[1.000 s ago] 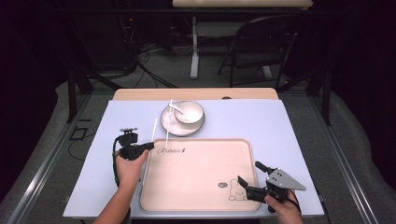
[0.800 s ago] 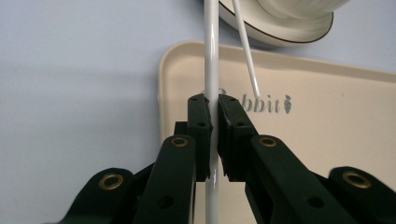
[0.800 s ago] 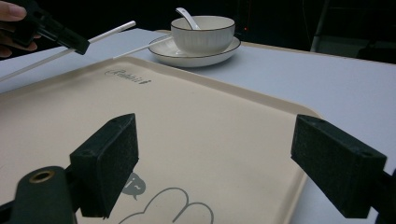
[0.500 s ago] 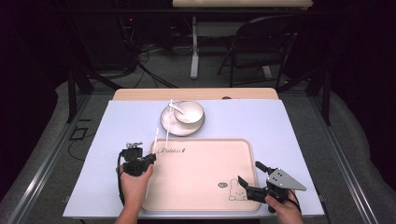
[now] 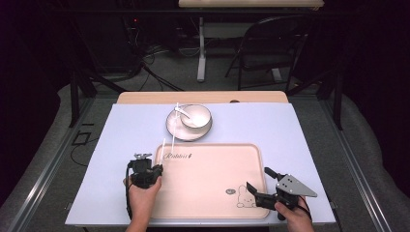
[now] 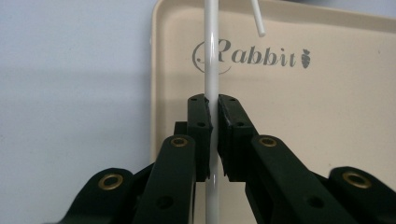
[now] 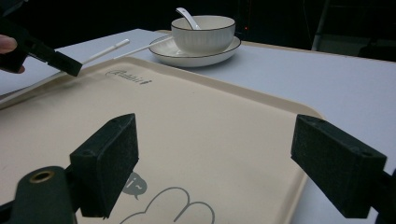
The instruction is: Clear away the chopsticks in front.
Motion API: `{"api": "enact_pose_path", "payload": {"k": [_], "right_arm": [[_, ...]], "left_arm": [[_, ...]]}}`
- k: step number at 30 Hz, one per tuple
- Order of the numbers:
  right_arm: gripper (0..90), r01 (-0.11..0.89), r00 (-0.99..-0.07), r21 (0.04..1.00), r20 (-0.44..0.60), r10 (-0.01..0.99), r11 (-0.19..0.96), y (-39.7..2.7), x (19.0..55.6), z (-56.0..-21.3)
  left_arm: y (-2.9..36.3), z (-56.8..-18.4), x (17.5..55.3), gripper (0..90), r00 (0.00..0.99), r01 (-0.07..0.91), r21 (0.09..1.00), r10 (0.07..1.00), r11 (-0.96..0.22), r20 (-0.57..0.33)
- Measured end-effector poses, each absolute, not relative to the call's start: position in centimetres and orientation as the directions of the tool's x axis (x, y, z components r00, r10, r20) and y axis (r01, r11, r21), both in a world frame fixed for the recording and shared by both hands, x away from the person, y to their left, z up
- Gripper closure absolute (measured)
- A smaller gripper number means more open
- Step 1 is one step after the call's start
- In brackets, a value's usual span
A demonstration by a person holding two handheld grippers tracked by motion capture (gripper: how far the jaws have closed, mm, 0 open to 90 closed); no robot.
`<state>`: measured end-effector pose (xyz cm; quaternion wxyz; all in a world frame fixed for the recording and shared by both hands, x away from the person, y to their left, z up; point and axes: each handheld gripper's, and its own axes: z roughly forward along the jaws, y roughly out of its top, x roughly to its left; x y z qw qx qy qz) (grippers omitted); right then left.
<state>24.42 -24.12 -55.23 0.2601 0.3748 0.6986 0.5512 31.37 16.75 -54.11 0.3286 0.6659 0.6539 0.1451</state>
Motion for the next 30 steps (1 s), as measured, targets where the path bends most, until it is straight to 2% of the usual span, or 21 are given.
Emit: {"api": "enact_pose_path", "payload": {"k": [8, 22, 30], "right_arm": [[14.2, 0.242, -0.583, 0.965, 0.058, 0.811, 0.104, -24.19, 24.47, -55.25], [14.2, 0.245, -0.581, 0.965, 0.066, 0.811, 0.097, -24.18, 24.48, -55.24], [14.2, 0.247, -0.581, 0.965, 0.071, 0.811, 0.093, -24.25, 24.46, -55.22]], "left_arm": [[16.55, -54.39, 31.13, 83.9, 0.091, 0.774, 0.631, 0.978, 0.05, -0.19], [16.43, -54.97, 31.04, 84.5, 0.044, 0.775, 0.626, 0.981, 0.085, -0.189], [16.43, -54.99, 30.95, 82.7, 0.049, 0.778, 0.624, 0.982, 0.076, -0.181]]}}
